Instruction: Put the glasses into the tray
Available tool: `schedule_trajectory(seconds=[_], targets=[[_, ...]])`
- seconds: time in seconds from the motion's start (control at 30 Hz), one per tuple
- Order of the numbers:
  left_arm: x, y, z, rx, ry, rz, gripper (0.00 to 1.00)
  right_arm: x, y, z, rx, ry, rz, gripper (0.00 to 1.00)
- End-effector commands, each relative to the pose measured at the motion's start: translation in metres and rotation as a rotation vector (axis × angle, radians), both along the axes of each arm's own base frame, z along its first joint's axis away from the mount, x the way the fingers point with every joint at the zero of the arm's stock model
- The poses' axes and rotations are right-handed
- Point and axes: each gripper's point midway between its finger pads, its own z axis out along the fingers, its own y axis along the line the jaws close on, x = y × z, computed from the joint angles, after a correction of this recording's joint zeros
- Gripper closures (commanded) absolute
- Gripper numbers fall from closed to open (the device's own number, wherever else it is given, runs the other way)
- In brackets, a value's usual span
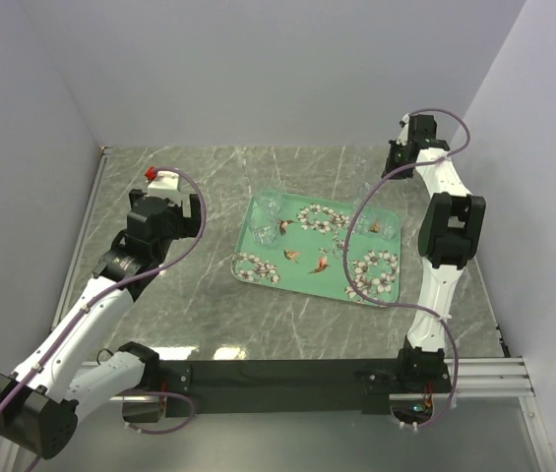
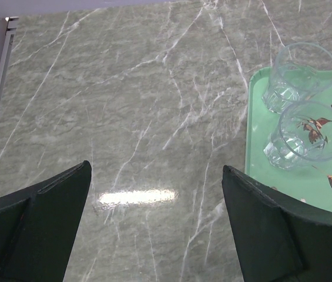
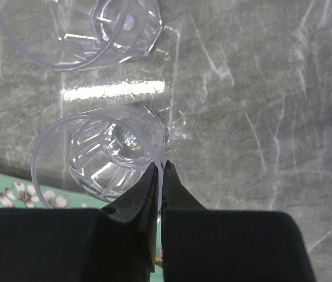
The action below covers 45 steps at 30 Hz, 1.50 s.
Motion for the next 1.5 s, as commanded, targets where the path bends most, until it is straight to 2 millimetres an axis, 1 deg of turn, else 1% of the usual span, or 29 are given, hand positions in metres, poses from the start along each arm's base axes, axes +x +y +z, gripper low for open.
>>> schedule_trajectory(seconds=[0.0, 0.03, 0.07, 0.1, 0.13, 0.17, 0.2, 0.23, 0.27, 0.3, 0.33, 0.4, 0.43, 0.47, 0.5, 0.53, 0.57, 0.6, 0.67, 0.7, 0.73, 0.77, 0.8, 0.83, 1.0, 1.03, 1.23, 1.37, 1.47], targets=[[0.003, 0.000, 0.007, 0.000, -0.033, 0.001, 0.01, 0.013, -0.022, 0.042, -0.047, -0.135, -0.046, 1.00], [0.003, 0.000, 0.008, -0.002, -0.034, 0.002, 0.01, 0.014, -0.028, 0.060, -0.055, -0.185, -0.066, 1.00], [0.003, 0.001, 0.008, 0.000, -0.034, 0.003, 0.01, 0.014, -0.033, 0.067, -0.056, -0.208, -0.077, 1.00], [0.003, 0.001, 0.008, 0.001, -0.035, 0.006, 0.00, 0.007, -0.043, 0.062, -0.055, -0.203, -0.099, 1.00], [0.003, 0.002, 0.008, 0.000, -0.036, 0.006, 0.01, 0.008, -0.049, 0.083, -0.055, -0.265, -0.114, 1.00], [0.002, 0.001, 0.008, -0.001, -0.037, 0.004, 0.01, 0.006, -0.055, 0.089, -0.056, -0.284, -0.125, 1.00], [0.002, 0.002, 0.009, -0.001, -0.039, 0.007, 0.01, 0.000, -0.058, 0.086, -0.051, -0.283, -0.134, 1.00], [0.003, 0.002, 0.009, -0.001, -0.039, 0.007, 0.00, -0.003, -0.067, 0.104, -0.047, -0.332, -0.151, 1.00], [0.002, 0.002, 0.009, -0.001, -0.041, 0.009, 0.01, -0.006, -0.072, 0.109, -0.044, -0.349, -0.157, 1.00], [0.002, 0.003, 0.010, -0.001, -0.042, 0.010, 0.01, -0.011, -0.075, 0.105, -0.036, -0.343, -0.163, 1.00], [0.002, 0.004, 0.010, -0.001, -0.045, 0.015, 0.00, -0.015, -0.084, 0.118, -0.033, -0.381, -0.181, 1.00], [0.001, 0.003, 0.011, -0.003, -0.048, 0.015, 0.01, -0.024, -0.088, 0.115, -0.016, -0.379, -0.185, 1.00], [0.001, 0.005, 0.012, -0.001, -0.050, 0.019, 0.01, -0.028, -0.089, 0.124, -0.014, -0.403, -0.187, 1.00], [0.001, 0.005, 0.011, -0.003, -0.049, 0.020, 0.00, -0.033, -0.092, 0.125, -0.008, -0.406, -0.188, 1.00], [0.001, 0.005, 0.012, -0.004, -0.052, 0.021, 0.00, -0.041, -0.092, 0.114, -0.002, -0.386, -0.192, 1.00], [0.001, 0.005, 0.012, -0.004, -0.052, 0.021, 0.01, -0.046, -0.092, 0.125, -0.005, -0.419, -0.188, 1.00], [0.000, 0.006, 0.013, -0.004, -0.054, 0.024, 0.01, -0.051, -0.095, 0.126, -0.009, -0.424, -0.193, 1.00], [0.000, 0.005, 0.014, -0.005, -0.058, 0.022, 0.00, -0.063, -0.090, 0.126, -0.003, -0.428, -0.181, 1.00], [0.000, 0.006, 0.015, -0.007, -0.061, 0.024, 0.01, -0.072, -0.090, 0.131, -0.005, -0.457, -0.174, 1.00], [0.000, 0.006, 0.014, -0.005, -0.059, 0.022, 0.01, -0.081, -0.090, 0.123, 0.002, -0.444, -0.169, 1.00], [-0.001, 0.005, 0.014, -0.006, -0.060, 0.021, 0.00, -0.089, -0.083, 0.138, 0.007, -0.489, -0.119, 1.00], [-0.001, 0.006, 0.015, -0.008, -0.063, 0.023, 0.00, -0.095, -0.080, 0.142, 0.016, -0.508, -0.100, 1.00], [-0.001, 0.006, 0.016, -0.009, -0.066, 0.026, 0.01, -0.105, -0.082, 0.137, 0.028, -0.505, -0.096, 1.00], [-0.001, 0.006, 0.015, -0.008, -0.063, 0.024, 0.01, -0.114, -0.071, 0.152, 0.045, -0.552, -0.025, 1.00], [-0.002, 0.007, 0.019, -0.012, -0.075, 0.029, 0.01, -0.150, -0.044, 0.164, 0.053, -0.586, 0.178, 1.00], [-0.002, 0.007, 0.019, -0.011, -0.077, 0.027, 0.00, -0.158, -0.038, 0.159, 0.068, -0.562, 0.202, 1.00], [-0.003, 0.008, 0.021, -0.017, -0.084, 0.029, 0.00, -0.203, 0.005, 0.155, 0.123, -0.590, 0.443, 1.00], [-0.003, 0.008, 0.021, -0.016, -0.084, 0.027, 0.01, -0.218, 0.017, 0.143, 0.139, -0.565, 0.501, 1.00], [-0.003, 0.007, 0.021, -0.017, -0.083, 0.025, 0.01, -0.227, 0.027, 0.125, 0.126, -0.516, 0.546, 1.00]])
